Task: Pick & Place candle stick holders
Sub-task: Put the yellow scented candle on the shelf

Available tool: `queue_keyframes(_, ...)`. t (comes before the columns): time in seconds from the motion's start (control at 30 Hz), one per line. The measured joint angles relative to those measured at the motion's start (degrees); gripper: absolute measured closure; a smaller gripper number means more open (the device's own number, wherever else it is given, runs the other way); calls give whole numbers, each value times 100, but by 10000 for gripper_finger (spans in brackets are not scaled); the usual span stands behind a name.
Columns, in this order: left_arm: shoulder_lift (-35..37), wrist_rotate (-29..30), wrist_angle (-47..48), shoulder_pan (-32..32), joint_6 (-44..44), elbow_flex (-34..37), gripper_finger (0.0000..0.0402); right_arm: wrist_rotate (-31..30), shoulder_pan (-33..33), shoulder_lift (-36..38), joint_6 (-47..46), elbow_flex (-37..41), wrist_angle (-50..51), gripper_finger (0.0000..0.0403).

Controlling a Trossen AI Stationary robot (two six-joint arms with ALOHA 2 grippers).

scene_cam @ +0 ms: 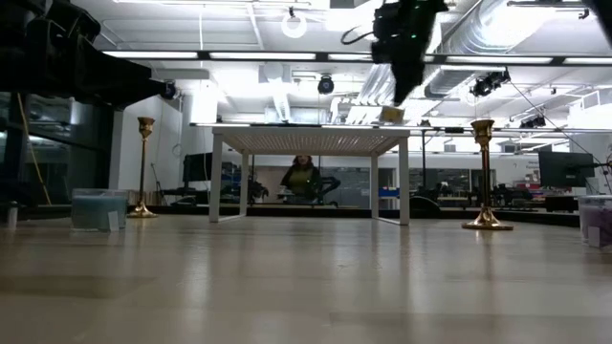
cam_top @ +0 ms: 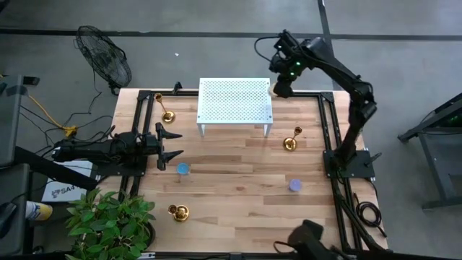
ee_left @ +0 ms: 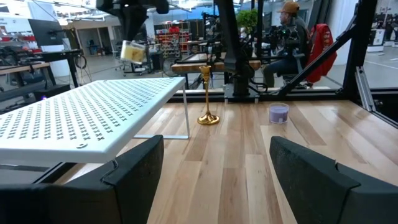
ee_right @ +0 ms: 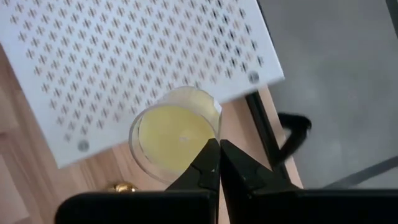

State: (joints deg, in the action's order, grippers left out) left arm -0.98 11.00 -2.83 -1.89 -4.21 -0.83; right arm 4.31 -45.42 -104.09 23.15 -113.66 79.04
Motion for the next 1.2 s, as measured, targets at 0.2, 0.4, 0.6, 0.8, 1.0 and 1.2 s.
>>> queue_keyframes(0.2,1,1,0,0,0,-1,112,53,103,-867,94,-1185,398,403)
queue_keyframes(0.4,-1,1,0,0,1,1,112,49,220,-1469,173,-1963,605,403)
queue_keyframes(0.6,1,-8,0,0,0,-1,112,59,220,-1453,235,-1631,494,403)
queue_keyframes(0.8,-1,-6,0,0,0,0,112,57,177,-1440,230,-1644,481,403)
queue_keyframes(1.0,-1,-4,0,0,0,-1,112,62,165,-1440,226,-1627,272,403)
queue_keyframes(1.2,1,-1,0,0,2,1,112,62,159,-1440,226,-1624,263,403)
